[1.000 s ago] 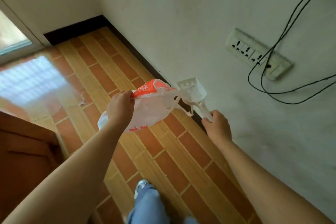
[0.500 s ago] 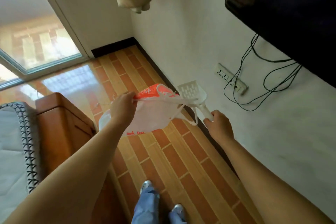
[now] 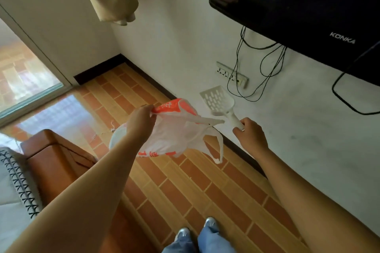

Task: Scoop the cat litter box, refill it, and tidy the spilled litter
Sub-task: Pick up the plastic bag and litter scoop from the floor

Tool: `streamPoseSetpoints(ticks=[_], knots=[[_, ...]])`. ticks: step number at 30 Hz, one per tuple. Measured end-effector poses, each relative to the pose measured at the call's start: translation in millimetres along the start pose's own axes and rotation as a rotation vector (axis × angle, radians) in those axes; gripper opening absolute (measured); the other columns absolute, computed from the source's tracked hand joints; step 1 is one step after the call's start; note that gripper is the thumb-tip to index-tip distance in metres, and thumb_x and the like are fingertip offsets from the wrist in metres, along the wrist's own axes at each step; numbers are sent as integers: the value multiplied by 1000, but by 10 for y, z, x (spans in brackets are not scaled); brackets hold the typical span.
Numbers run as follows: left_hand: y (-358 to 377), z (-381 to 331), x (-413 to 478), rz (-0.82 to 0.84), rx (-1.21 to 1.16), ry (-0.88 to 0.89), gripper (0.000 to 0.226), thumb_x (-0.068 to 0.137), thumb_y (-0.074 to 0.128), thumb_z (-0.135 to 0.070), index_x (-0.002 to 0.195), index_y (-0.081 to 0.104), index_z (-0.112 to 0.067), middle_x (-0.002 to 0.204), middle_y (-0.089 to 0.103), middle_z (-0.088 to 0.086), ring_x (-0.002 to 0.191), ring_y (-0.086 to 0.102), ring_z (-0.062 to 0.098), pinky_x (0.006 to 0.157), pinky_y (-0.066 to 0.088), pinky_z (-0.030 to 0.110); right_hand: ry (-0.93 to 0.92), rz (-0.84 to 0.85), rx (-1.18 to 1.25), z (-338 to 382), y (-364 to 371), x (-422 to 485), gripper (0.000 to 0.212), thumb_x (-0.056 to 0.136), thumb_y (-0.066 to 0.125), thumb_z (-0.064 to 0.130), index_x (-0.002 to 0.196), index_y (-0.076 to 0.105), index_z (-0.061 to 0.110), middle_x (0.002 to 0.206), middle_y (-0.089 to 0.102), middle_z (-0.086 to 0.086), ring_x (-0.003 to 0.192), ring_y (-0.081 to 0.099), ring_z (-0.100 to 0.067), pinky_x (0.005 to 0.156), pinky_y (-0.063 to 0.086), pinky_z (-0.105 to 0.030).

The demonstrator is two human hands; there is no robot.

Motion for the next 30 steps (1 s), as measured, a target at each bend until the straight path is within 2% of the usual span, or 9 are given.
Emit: streamPoseSetpoints(ticks=[6, 9, 13, 19, 21, 24, 28, 30], knots=[[277, -404, -17, 87, -29, 143, 23, 92, 55, -12, 112, 65, -10, 112, 66, 9, 103, 59, 26, 89, 46, 35, 137, -102, -4, -441, -251, -377, 25, 91, 54, 25, 105, 53, 4, 99, 58, -9, 79, 53, -18, 62, 40, -26], [463, -650, -50, 139, -35, 213, 26, 93, 54, -13, 116, 64, -11, 116, 66, 9, 104, 60, 27, 90, 47, 37, 223, -172, 8, -699, -433, -617, 24, 92, 54, 25, 104, 53, 4, 93, 56, -7, 75, 52, -18, 54, 34, -21], [748, -1010, -143, 219, -17, 345, 23, 93, 52, -13, 112, 65, -12, 111, 67, 9, 100, 62, 29, 86, 49, 38, 334, -273, 11, -1071, -647, -1028, 20, 91, 53, 23, 101, 53, 5, 91, 56, -9, 68, 50, -17, 47, 28, -21], [1203, -1645, -484, 370, -33, 528, 21, 92, 50, -15, 105, 66, -13, 103, 68, 10, 95, 61, 30, 78, 49, 34, 522, -385, 47, -1618, -841, -1793, 16, 90, 54, 19, 100, 52, 7, 87, 55, -5, 57, 46, -7, 47, 32, -21], [1356, -1881, -653, 421, -26, 582, 21, 92, 50, -15, 105, 66, -13, 102, 68, 10, 94, 61, 31, 77, 48, 34, 588, -416, 81, -1805, -885, -2074, 16, 90, 54, 19, 101, 53, 6, 83, 54, -3, 56, 48, -8, 47, 35, -22], [1569, -2239, -969, 482, -23, 662, 21, 92, 50, -15, 107, 65, -14, 103, 67, 10, 95, 60, 32, 77, 48, 35, 672, -461, 106, -2074, -965, -2513, 16, 92, 53, 19, 101, 52, 6, 75, 48, 2, 56, 46, -7, 46, 30, -20], [1827, -2721, -1472, 554, -14, 786, 22, 93, 49, -17, 110, 64, -12, 106, 66, 10, 98, 60, 31, 80, 49, 37, 809, -572, 181, -2468, -1074, -3140, 23, 91, 53, 20, 109, 53, 5, 84, 56, -6, 61, 53, -15, 49, 38, -25], [1939, -2932, -1738, 591, -14, 838, 22, 94, 50, -18, 110, 64, -13, 107, 66, 10, 98, 60, 30, 81, 49, 38, 883, -610, 220, -2651, -1089, -3446, 23, 91, 53, 20, 110, 53, 7, 81, 56, -3, 58, 52, -12, 48, 38, -24]])
Point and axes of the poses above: each hand's wrist, its own x-axis towards the middle knuckle, its own y-axis out of the palm, z = x × y, the point moved 8 cm from there along x, towards the middle knuckle
